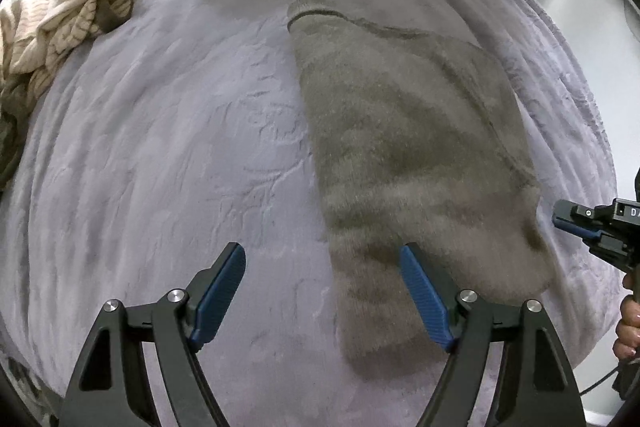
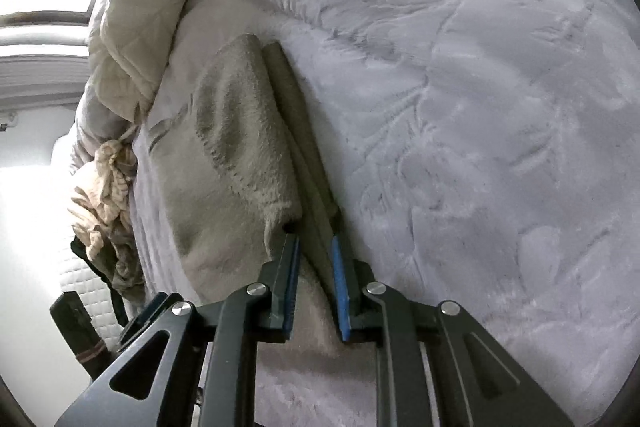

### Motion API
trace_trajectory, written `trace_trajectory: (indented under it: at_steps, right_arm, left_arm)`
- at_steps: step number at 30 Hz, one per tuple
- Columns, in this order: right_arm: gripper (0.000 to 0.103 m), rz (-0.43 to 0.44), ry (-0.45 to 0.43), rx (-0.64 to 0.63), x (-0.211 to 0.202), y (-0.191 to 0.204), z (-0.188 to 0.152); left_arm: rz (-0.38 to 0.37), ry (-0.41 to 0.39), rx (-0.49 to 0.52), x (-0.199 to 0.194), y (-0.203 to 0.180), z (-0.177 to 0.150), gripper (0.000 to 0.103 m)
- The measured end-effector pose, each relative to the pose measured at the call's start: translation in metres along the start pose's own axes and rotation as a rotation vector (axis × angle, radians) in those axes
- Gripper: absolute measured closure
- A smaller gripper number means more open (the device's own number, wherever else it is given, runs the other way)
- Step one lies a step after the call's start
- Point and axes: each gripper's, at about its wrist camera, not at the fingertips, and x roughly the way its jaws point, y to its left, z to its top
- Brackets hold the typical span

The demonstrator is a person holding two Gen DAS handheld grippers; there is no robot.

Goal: Fold small clothes
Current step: 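Grasp the folded sweater edge with the right tool and press it flat, then open the right tool and withdraw both tools from the sweater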

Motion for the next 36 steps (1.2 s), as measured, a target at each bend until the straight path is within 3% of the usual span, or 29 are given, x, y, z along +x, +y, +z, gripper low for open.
trace_trajectory:
  at_steps: [5,7,9,11,14,20,26,27,28,32,36]
  right_arm:
    - [0.08,-0.012,0.029,-0.022,-0.003,-0.001,-0.007]
    - [0.056,-0.017,0.037,-0.033,-0.005,0.0,-0.009]
    - [0.044,-0.015,0.043,-0.047,-0.006,0.001,-0.011]
    - [0.044,-0.015,0.052,-0.059,-0.005,0.001,-0.012]
    - [0.041,-0.011,0.063,-0.079,-0.005,0.002,-0.009]
    - [0.021,-0.002,0.066,-0.098,-0.005,0.003,-0.004]
    - [0.017,-0.054,0.031,-0.223,-0.006,0.017,-0.003]
    - [0.005,-0.062,0.031,-0.25,-0.005,0.02,-0.003]
    - [0.001,-0.066,0.029,-0.27,-0.004,0.022,-0.003]
    - [0.0,-0.092,0.037,-0.337,0.003,0.029,-0.002]
    - [0.0,-0.142,0.115,-0.362,0.014,0.032,0.006]
  left_arm:
    - [0.001,0.032,-0.019,-0.004,-0.007,-0.009,0.023]
    - [0.016,0.036,-0.013,-0.005,-0.011,-0.013,0.022]
    - [0.033,0.036,0.001,-0.006,-0.016,-0.016,0.022]
    - [0.043,0.035,0.007,-0.007,-0.02,-0.017,0.0]
    - [0.044,0.035,0.012,-0.009,-0.024,-0.019,0.0]
    - [0.01,0.073,-0.046,-0.004,-0.018,-0.017,0.001]
    - [0.018,0.121,-0.089,0.009,-0.008,-0.02,0.001]
    - [0.007,0.127,-0.092,0.01,-0.007,-0.021,0.001]
    - [-0.001,0.13,-0.098,0.011,-0.006,-0.021,0.001]
    - [0.014,0.13,-0.12,0.012,-0.004,-0.02,0.001]
    - [0.015,0.13,-0.135,0.015,0.0,-0.013,0.0]
